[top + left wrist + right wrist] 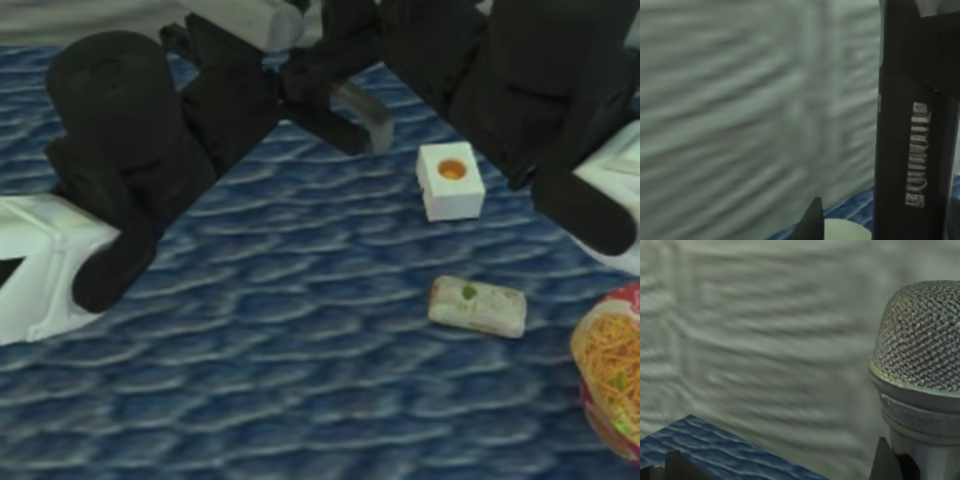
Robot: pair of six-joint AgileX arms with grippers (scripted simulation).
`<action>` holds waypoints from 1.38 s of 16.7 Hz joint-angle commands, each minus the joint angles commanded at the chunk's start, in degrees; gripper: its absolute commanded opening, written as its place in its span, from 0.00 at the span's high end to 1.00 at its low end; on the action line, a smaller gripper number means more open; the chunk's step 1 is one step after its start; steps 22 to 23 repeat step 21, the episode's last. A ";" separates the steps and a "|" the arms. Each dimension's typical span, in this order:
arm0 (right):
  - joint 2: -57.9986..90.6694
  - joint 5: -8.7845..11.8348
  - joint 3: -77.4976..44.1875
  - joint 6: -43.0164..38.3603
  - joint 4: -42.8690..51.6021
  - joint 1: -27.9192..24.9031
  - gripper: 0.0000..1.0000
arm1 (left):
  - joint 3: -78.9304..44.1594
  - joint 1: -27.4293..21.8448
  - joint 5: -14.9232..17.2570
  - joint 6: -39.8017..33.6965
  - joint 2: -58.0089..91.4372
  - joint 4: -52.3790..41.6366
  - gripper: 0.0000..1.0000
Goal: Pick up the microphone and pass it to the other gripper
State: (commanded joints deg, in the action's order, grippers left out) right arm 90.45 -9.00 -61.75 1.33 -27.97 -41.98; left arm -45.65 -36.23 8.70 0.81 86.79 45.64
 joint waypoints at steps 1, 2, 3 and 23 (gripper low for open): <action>0.00 0.00 0.00 0.00 0.00 0.00 1.00 | 0.00 0.00 0.00 0.00 0.00 0.00 0.02; 0.00 0.00 0.00 0.00 0.00 0.00 1.00 | 0.00 0.00 0.00 0.00 0.00 0.00 0.00; 0.00 0.00 0.00 0.00 0.00 0.00 1.00 | 0.00 0.00 0.00 0.00 0.00 0.00 0.00; -8.16 6.19 6.23 0.51 0.20 6.01 1.00 | 14.57 5.44 -0.20 0.53 -16.01 -2.66 0.00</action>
